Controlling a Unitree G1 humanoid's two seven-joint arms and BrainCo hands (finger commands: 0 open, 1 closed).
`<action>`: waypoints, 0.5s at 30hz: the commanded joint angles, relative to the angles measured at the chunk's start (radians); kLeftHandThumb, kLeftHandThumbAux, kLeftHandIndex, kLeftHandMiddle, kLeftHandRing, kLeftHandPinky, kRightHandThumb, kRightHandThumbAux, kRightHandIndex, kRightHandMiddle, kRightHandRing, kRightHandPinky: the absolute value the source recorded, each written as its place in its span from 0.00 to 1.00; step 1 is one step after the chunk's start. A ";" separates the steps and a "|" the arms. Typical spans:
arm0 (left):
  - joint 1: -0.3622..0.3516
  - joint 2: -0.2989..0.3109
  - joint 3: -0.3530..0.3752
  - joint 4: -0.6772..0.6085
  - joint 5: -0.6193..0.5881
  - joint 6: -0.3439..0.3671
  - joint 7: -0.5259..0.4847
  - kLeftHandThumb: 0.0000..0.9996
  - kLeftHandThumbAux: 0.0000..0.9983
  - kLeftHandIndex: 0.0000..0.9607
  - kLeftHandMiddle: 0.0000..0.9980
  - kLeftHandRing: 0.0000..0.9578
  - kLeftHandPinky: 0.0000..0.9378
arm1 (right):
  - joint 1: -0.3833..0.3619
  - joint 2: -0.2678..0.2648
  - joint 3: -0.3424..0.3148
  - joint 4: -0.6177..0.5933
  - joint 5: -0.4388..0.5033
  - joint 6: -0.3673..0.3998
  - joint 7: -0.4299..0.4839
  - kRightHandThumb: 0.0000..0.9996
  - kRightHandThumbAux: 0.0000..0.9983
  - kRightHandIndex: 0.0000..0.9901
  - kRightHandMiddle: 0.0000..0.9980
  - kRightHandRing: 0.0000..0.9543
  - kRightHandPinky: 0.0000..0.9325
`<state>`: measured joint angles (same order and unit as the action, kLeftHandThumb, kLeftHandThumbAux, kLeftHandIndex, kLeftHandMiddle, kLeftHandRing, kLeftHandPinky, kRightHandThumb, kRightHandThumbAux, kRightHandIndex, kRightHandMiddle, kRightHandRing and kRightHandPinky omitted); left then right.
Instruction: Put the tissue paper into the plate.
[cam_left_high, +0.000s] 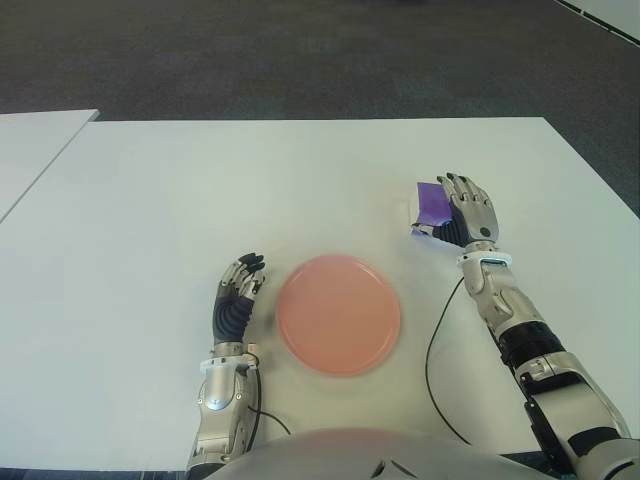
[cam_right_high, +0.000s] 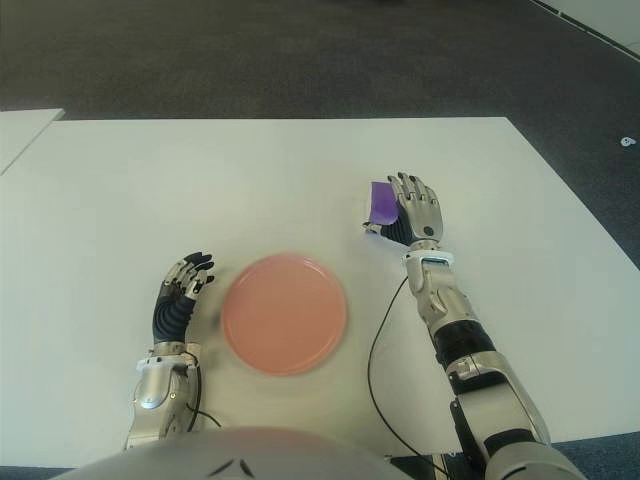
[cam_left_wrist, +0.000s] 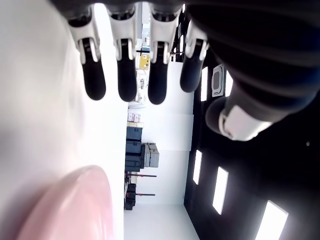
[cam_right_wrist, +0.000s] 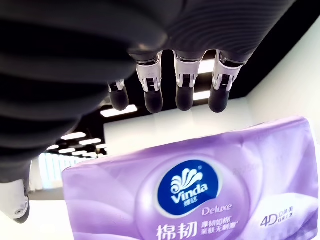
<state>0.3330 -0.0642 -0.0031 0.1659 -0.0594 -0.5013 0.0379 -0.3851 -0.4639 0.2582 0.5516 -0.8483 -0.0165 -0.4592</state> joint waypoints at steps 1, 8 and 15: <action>0.002 -0.010 0.006 0.029 -0.007 0.026 -0.005 0.27 0.60 0.27 0.28 0.30 0.35 | -0.027 -0.012 0.011 0.027 0.020 -0.008 0.021 0.51 0.52 0.07 0.09 0.05 0.07; 0.000 -0.015 0.009 0.031 -0.004 0.021 0.003 0.27 0.60 0.27 0.29 0.30 0.34 | -0.083 -0.020 0.024 0.096 0.028 -0.012 0.037 0.52 0.52 0.06 0.09 0.05 0.06; 0.004 -0.006 0.010 0.032 0.000 0.010 -0.004 0.26 0.61 0.27 0.29 0.30 0.35 | -0.151 -0.019 0.046 0.214 0.039 -0.038 0.030 0.52 0.52 0.05 0.08 0.04 0.06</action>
<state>0.3277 -0.0645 0.0003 0.1703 -0.0599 -0.5030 0.0380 -0.5145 -0.4803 0.2900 0.7213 -0.8217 -0.0372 -0.4316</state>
